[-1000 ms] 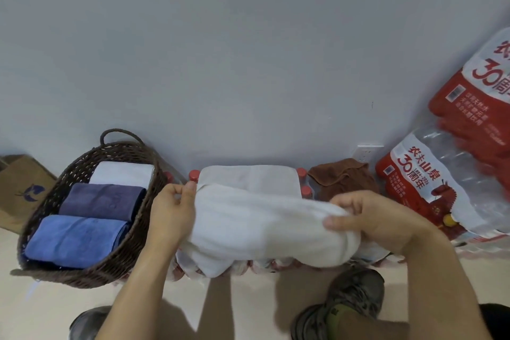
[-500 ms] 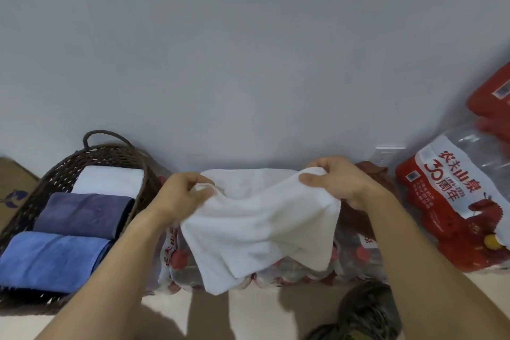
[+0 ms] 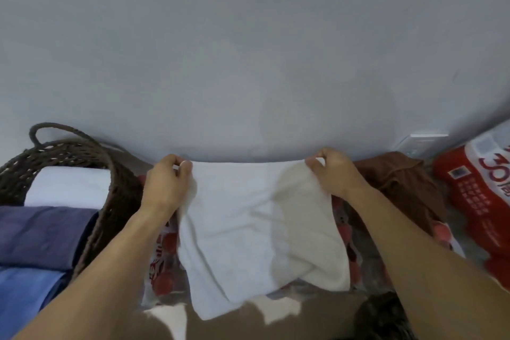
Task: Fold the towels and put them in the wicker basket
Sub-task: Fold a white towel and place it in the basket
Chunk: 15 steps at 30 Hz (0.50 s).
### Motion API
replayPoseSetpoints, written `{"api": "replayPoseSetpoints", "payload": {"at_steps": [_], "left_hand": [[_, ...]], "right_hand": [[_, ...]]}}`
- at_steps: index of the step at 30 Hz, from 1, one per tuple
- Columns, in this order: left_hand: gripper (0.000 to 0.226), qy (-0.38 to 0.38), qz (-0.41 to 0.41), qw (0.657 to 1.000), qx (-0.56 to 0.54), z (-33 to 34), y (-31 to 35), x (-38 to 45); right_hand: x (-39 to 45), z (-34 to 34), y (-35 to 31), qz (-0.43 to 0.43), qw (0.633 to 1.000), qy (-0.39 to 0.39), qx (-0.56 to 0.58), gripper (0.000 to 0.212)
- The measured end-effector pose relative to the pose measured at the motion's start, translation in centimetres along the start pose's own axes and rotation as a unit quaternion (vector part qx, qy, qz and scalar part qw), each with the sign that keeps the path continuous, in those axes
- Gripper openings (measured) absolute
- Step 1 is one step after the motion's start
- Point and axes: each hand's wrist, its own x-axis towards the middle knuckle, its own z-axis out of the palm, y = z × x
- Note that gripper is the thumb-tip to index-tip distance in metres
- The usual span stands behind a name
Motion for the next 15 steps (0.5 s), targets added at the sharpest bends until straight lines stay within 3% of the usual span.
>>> {"api": "replayPoseSetpoints", "payload": {"at_steps": [6, 10, 13, 15], "left_hand": [[0.014, -0.002, 0.053, 0.992, 0.117, 0.4, 0.0, 0.6], [0.028, -0.09, 0.065, 0.978, 0.176, 0.2, -0.7, 1.1], [0.021, -0.092, 0.105, 0.977, 0.164, -0.5, -0.4, 0.4], [0.008, -0.066, 0.135, 0.983, 0.105, -1.2, 0.4, -0.1]], "right_hand": [[0.4, 0.6, -0.8, 0.024, 0.995, 0.016, -0.098, 0.041], [0.0, 0.1, -1.2, 0.028, 0.983, -0.016, -0.179, 0.059], [-0.8, -0.6, -1.3, -0.005, 0.987, -0.053, -0.153, 0.048], [-1.2, -1.4, -1.2, 0.005, 0.998, -0.056, -0.043, 0.022]]}}
